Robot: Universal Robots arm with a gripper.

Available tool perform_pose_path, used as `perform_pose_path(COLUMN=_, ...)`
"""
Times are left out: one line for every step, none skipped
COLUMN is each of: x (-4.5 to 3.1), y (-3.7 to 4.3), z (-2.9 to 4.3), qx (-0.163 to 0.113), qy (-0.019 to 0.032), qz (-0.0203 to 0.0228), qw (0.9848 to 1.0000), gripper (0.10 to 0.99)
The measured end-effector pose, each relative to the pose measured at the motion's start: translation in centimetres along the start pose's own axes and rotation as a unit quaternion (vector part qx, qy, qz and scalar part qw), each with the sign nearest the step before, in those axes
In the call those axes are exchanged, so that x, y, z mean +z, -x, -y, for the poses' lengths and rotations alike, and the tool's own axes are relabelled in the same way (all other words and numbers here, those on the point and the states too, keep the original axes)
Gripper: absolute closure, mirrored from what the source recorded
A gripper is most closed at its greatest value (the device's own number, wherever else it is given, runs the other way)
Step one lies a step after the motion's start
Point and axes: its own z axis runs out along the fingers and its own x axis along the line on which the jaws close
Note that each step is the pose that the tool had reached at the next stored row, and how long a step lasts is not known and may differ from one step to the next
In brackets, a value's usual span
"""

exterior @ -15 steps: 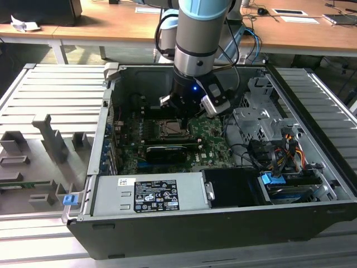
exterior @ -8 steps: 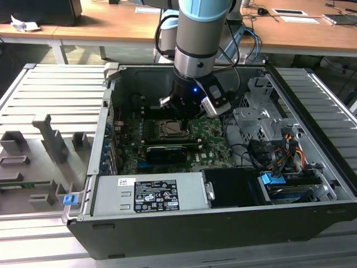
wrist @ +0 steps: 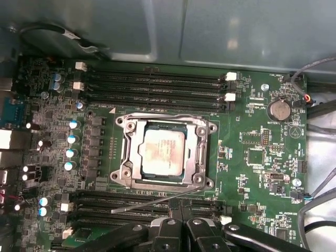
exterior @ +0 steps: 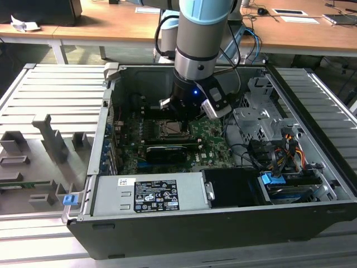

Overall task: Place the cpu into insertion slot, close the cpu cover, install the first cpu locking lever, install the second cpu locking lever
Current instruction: 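Install the second cpu locking lever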

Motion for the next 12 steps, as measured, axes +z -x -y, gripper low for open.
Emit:
perform_pose_path(x=-0.01, y=-0.06, z=0.15, qx=0.0, qy=0.0029, qz=0.0003, qw=1.0, gripper=0.98)
perform_pose_path(x=-0.01, y=-0.17, z=0.21, qx=0.0, qy=0.0038, qz=0.0003, qw=1.0, gripper=0.98)
perform_pose_path(x=0.02, y=-0.31, z=0.21, qx=0.0, qy=0.0042, qz=0.0004, qw=1.0, gripper=0.98)
perform_pose_path(x=0.03, y=-0.34, z=0.21, qx=0.0, qy=0.0042, qz=0.0004, qw=1.0, gripper=0.98)
perform_pose_path(x=0.04, y=-0.39, z=0.21, qx=0.0, qy=0.0042, qz=0.0003, qw=1.0, gripper=0.98)
perform_pose_path(x=0.05, y=-0.45, z=0.21, qx=0.0, qy=0.0042, qz=0.0003, qw=1.0, gripper=0.98)
perform_pose_path(x=0.06, y=-0.49, z=0.21, qx=0.0, qy=0.0042, qz=0.0003, qw=1.0, gripper=0.98)
perform_pose_path(x=0.06, y=-0.51, z=0.21, qx=0.0, qy=0.0043, qz=0.0003, qw=1.0, gripper=0.98)
perform_pose_path(x=0.08, y=-0.52, z=0.21, qx=0.0, qy=0.0045, qz=0.0003, qw=1.0, gripper=0.98)
perform_pose_path(x=0.09, y=-0.54, z=0.21, qx=0.0, qy=0.0046, qz=0.0004, qw=1.0, gripper=0.98)
perform_pose_path(x=0.09, y=-0.57, z=0.2, qx=0.0, qy=0.0046, qz=0.0004, qw=1.0, gripper=0.98)
perform_pose_path(x=0.1, y=-0.6, z=0.2, qx=0.0, qy=0.0046, qz=0.0004, qw=1.0, gripper=0.98)
